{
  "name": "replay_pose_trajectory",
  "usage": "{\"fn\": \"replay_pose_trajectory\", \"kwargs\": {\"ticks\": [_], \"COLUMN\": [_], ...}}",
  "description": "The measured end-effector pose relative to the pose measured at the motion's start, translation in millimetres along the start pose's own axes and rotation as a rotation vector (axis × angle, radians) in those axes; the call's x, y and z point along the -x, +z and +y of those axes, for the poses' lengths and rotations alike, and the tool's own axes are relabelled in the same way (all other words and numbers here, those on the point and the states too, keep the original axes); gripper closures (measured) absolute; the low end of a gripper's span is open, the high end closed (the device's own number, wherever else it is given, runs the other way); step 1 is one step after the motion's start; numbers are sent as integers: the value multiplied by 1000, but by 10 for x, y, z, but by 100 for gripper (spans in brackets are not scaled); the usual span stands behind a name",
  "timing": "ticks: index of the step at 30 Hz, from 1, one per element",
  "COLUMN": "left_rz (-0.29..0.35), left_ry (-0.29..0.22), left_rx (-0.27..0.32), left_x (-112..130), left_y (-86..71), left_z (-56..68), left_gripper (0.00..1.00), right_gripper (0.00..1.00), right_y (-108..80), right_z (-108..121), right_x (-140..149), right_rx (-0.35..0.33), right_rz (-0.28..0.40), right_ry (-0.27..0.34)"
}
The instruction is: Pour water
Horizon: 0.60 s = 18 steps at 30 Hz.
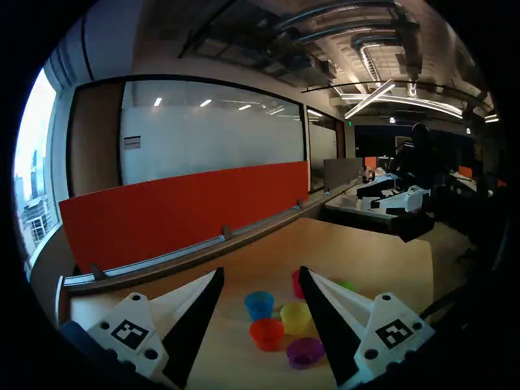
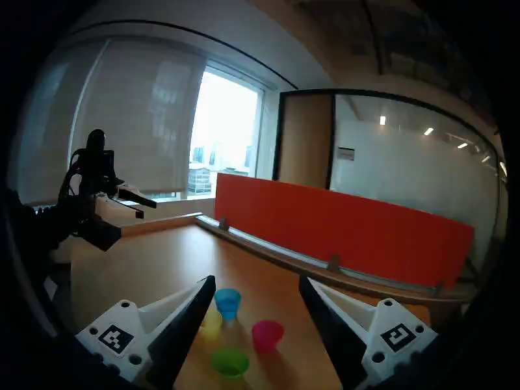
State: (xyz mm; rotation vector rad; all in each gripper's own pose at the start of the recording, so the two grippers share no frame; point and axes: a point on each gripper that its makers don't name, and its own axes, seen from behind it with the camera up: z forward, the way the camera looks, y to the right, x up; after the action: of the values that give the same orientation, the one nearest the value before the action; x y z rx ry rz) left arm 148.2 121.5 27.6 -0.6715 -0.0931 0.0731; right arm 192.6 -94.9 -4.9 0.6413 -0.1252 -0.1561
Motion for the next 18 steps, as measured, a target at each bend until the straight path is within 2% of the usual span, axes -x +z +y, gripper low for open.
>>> {"fn": "replay_pose_trajectory", "kwargs": {"ticks": [8,18], "left_rz": [-15,-53], "left_ry": [-7,15], "left_rx": [29,60], "left_x": [-8,132], "left_y": [99,242], "left_z": [-95,-149], "left_gripper": [15,15], "right_gripper": [1,1], "right_y": [14,74], "right_z": [7,3], "right_x": [47,240], "right_rx": [-36,-69], "right_rz": [-23,-84], "right_ry": [8,-26]}}
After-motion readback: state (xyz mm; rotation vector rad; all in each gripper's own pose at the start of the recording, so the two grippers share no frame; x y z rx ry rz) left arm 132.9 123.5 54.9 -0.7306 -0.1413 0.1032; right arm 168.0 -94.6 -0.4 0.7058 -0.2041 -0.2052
